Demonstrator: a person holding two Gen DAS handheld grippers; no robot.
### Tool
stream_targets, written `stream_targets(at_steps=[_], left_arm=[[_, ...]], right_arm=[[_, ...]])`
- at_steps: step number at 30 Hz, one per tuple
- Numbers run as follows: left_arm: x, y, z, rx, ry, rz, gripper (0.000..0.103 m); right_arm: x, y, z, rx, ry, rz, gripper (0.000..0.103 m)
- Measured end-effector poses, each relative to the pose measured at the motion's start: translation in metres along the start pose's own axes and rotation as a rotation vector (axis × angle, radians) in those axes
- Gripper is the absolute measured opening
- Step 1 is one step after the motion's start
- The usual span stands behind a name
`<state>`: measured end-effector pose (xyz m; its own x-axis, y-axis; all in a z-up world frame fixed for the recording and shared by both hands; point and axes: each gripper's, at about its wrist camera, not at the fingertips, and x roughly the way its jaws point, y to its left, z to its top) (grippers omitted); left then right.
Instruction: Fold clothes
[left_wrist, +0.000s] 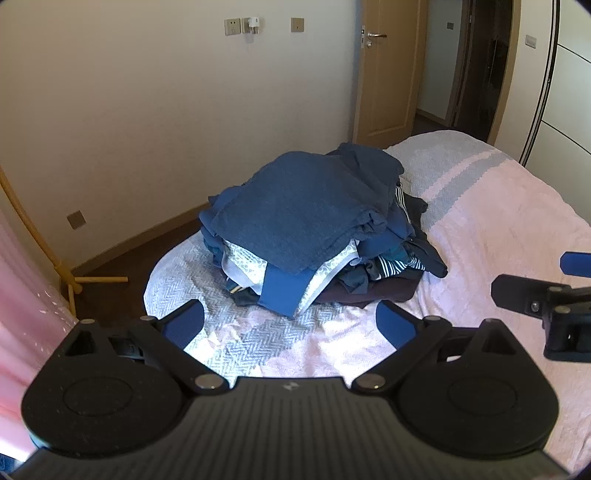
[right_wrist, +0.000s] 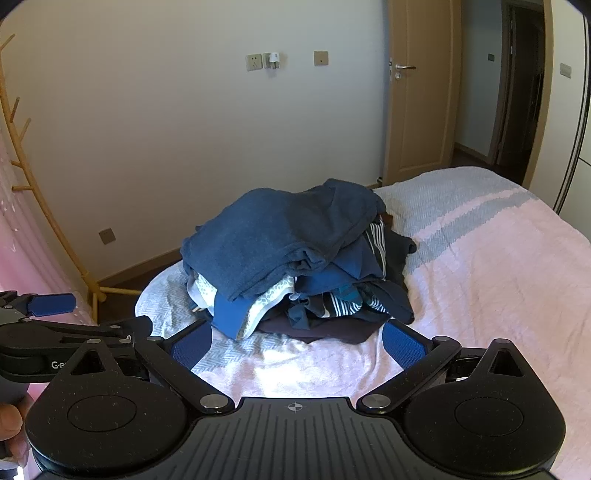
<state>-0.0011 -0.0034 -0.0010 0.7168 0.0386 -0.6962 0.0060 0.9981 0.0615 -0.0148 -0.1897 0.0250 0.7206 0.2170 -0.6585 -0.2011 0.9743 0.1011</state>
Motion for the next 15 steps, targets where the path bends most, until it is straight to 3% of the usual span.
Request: stream_targets(at_steps=[6, 10, 15], left_arm=[[-0.001, -0.013, -0.005, 0.018, -0.009, 0.033, 0.098], [0.002, -0.002, -0.001, -0.024, 0.016, -0.027, 0.098], [0.007, -0.002, 0.0, -0.016, 0.026, -0.036, 0.098]], right_arm=[[0.005, -0.002, 0.003, -0.002, 0.01, -0.005, 0.101], [0.004, -0.003, 0.003, -0.001, 0.017, -0.008, 0.101], [0.009, -0.005, 0.005, -0.001, 0.022, -0.004, 0.101]])
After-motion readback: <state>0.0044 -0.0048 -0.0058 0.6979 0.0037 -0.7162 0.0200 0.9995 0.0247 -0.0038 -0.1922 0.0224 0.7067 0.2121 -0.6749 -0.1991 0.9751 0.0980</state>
